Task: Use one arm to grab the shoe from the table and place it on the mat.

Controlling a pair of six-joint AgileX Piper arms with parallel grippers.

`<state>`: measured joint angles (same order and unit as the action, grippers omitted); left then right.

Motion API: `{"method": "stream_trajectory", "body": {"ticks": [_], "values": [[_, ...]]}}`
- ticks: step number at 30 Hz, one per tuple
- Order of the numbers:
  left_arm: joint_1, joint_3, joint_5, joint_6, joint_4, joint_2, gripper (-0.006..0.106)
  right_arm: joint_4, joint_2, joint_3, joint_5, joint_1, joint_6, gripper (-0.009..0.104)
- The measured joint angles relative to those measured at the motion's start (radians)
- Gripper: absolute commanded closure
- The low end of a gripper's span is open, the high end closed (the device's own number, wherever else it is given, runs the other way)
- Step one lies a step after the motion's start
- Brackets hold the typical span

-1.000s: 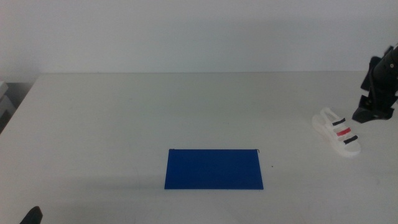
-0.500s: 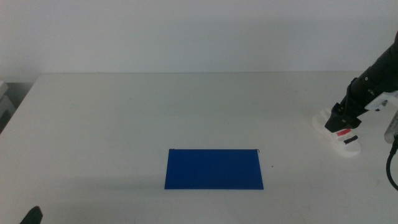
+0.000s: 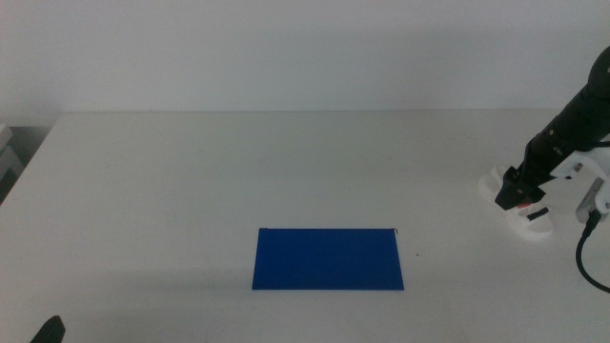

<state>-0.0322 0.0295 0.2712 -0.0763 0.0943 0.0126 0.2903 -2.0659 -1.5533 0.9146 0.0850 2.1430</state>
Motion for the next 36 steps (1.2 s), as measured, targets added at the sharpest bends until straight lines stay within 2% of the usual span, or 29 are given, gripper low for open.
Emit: {"method": "stream_trajectory", "body": {"ticks": [7, 10, 13, 17, 21, 27, 28, 36], "values": [[0.000, 0.000, 0.000, 0.000, 0.000, 0.000, 0.007, 0.008, -0.040, -0.001, -0.012, 0.000, 0.000, 0.008], [0.000, 0.000, 0.000, 0.000, 0.000, 0.000, 0.007, 0.022, -0.051, -0.001, -0.014, 0.000, 0.000, 0.011], [0.000, 0.000, 0.000, 0.000, 0.000, 0.000, 0.007, 0.038, -0.058, -0.001, -0.017, 0.000, 0.000, 0.022], [0.000, 0.000, 0.000, 0.000, 0.000, 0.000, 0.007, 0.044, -0.060, -0.001, -0.016, 0.000, 0.000, 0.048], [0.000, 0.000, 0.000, 0.000, 0.000, 0.000, 0.007, 0.033, -0.060, -0.002, -0.008, 0.000, 0.000, 0.071], [0.000, 0.000, 0.000, 0.000, 0.000, 0.000, 0.007, -0.017, -0.060, -0.008, 0.028, -0.001, -0.030, 0.096], [0.000, 0.000, 0.000, 0.000, 0.000, 0.000, 0.007, -0.018, -0.060, -0.009, 0.029, -0.001, -0.032, 0.099], [0.000, 0.000, 0.000, 0.000, 0.000, 0.000, 0.007, -0.005, -0.060, -0.014, 0.073, -0.001, -0.035, 0.099]]}}
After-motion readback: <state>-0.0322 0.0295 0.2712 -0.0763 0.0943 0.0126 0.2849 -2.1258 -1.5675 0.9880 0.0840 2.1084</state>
